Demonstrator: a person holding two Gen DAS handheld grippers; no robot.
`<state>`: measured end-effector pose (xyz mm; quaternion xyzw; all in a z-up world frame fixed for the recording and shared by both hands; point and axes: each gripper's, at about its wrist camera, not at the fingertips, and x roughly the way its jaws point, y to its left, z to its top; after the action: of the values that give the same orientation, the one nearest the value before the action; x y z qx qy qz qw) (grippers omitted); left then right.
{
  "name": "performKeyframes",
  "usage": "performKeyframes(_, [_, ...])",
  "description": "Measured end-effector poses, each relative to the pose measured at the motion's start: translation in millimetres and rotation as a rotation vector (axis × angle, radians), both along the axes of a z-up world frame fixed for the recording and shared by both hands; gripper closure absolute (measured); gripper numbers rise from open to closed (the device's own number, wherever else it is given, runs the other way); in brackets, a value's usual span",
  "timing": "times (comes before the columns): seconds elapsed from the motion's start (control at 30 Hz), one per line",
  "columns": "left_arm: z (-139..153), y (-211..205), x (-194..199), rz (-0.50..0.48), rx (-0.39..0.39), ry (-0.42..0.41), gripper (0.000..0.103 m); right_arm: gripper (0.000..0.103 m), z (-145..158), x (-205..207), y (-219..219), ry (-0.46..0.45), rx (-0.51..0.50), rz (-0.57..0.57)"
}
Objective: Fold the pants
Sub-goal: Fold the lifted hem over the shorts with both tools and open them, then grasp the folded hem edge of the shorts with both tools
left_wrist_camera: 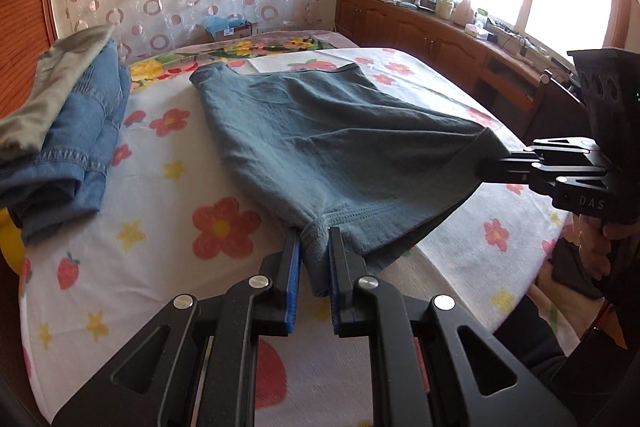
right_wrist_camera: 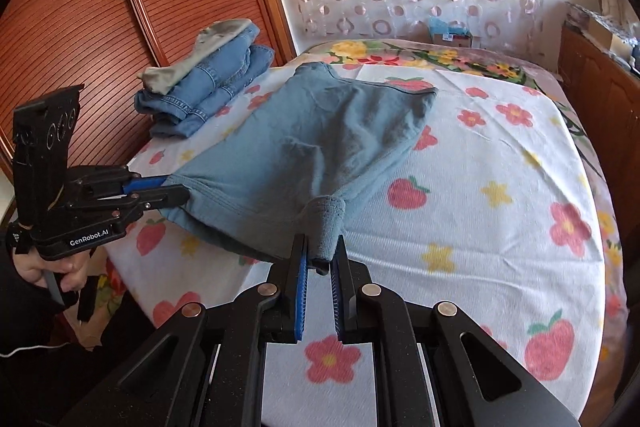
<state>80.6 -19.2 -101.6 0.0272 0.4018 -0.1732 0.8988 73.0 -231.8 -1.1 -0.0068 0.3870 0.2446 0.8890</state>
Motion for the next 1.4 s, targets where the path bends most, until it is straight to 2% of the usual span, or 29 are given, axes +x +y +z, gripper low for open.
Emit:
performKeyframes(0.27, [-11.8,-0.6,-7.0,0.02,-0.001,0.031,0.089,0.092,-14.6,-11.2,-3.4,0.023,-0.026,-0.014])
performKeyframes(0.33, [-14.6,0.2,-6.0,0.024,-0.004,0.046,0.087,0.088,-14.5,-12.1,-4.8,0.027,-0.033,-0.033])
performKeyframes(0.43, [-16.1,1.5,-8.4,0.03,-0.002,0.046,0.085,0.087,-10.7,-14.7,-7.4,0.014,-0.034,-0.058])
performKeyframes(0.6, [-11.5,7.6,-9.1,0.049,-0.01,0.036,0.069,0.084,-1.5,-19.3,-10.9,-0.031,-0.04,-0.078])
performKeyframes(0.67, [-8.7,10.6,-9.7,0.054,-0.025,0.027,0.054,0.083,2.2,-19.5,-11.1,-0.046,-0.038,-0.078])
performKeyframes(0.7, [-7.3,11.1,-9.5,0.054,-0.026,0.021,0.054,0.082,2.5,-18.7,-11.4,-0.053,-0.041,-0.082])
performKeyframes(0.8, [-6.8,9.8,-3.7,0.063,0.007,0.027,0.045,0.08,-0.9,-17.2,-12.5,-0.066,-0.049,-0.092])
performKeyframes(0.87, [-7.0,10.6,-0.6,0.071,0.006,0.02,0.032,0.078,-3.7,-15.7,-13.4,-0.07,-0.045,-0.097])
performKeyframes(0.93, [-7.7,11.3,2.7,0.071,-0.008,0.017,0.026,0.077,-7.0,-13.5,-13.2,-0.069,-0.041,-0.102])
performKeyframes(1.23, [-23.9,12.9,13.1,0.117,0.019,0.052,0.025,0.076,-18.9,-7.4,-10.2,-0.035,-0.03,-0.1])
performKeyframes(1.4, [-30.6,16.9,12.4,0.124,-0.001,0.069,0.025,0.076,-27.7,-4.4,-8.2,-0.006,-0.054,-0.101])
